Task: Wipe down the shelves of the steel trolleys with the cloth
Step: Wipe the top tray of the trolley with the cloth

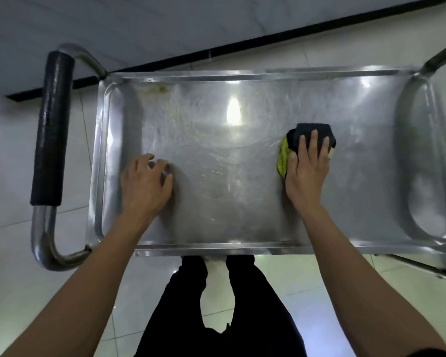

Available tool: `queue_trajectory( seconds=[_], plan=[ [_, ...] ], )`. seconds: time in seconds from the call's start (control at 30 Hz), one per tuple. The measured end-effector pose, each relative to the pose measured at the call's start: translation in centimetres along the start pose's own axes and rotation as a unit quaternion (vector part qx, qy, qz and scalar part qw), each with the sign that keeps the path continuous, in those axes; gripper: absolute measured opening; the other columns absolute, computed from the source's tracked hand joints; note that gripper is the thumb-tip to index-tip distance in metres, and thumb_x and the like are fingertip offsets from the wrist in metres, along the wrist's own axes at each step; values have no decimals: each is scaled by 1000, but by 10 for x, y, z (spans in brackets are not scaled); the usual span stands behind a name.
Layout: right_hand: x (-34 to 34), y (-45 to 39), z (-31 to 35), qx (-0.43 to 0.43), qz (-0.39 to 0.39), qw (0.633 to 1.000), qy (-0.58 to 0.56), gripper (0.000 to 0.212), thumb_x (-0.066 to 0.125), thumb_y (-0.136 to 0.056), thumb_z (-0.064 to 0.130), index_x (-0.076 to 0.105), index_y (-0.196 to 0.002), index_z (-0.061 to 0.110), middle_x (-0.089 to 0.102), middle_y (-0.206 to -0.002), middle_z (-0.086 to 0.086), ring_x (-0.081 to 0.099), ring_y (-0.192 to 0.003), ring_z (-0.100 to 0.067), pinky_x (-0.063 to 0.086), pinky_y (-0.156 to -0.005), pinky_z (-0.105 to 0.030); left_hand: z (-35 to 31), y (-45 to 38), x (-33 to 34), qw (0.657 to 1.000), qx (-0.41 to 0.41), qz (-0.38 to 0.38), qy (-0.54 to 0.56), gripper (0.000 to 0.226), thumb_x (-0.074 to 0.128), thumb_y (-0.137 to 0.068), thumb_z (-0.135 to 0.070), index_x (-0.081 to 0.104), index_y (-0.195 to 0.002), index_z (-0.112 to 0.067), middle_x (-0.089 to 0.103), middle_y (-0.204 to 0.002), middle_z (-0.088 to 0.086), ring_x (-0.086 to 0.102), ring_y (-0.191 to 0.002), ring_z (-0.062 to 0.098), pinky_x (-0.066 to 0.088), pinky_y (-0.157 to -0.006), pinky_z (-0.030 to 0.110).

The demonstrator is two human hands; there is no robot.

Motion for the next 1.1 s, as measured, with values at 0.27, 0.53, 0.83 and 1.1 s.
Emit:
queue_trajectory(
  seconds=[0.27,0.53,0.83,1.1],
  plan=[
    [48,-4,121,-86,23,996,-10,62,28,-90,12,32,-152,5,13,-163,-15,4,-151,-42,7,-122,-51,45,5,16,995,33,90,-41,53,53,-94,-54,50,-142,-32,39,-148,5,30,-135,34,27,-106,69],
    [113,-13,261,-192,107,975,38,62,40,-99,19,20,-157,14,-2,-166,-10,-8,-151,-37,10,-121,-50,52,9,18,991,59,111,-38,63,34,-97,-63,31,-153,-36,25,-159,3,21,-146,31,28,-105,70],
    [154,-14,378,-305,167,937,25,59,44,-101,24,24,-156,18,1,-166,-6,-7,-152,-32,7,-123,-44,60,19,23,992,87,95,-15,64,42,-97,-60,31,-154,-34,23,-164,3,18,-151,28,18,-108,74],
    [146,-16,374,-338,149,929,-2,55,42,-101,22,30,-154,11,10,-165,-9,0,-152,-34,8,-123,-45,61,14,21,992,78,101,-8,66,44,-94,-65,33,-153,-37,22,-163,1,15,-151,25,19,-109,69]
  ],
)
Point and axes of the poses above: each hand's wrist, its own y-axis away from the middle knuckle, its own x-axis out of the palm, z = x × y, the point moved 8 cm from there along -y, towards the middle knuckle
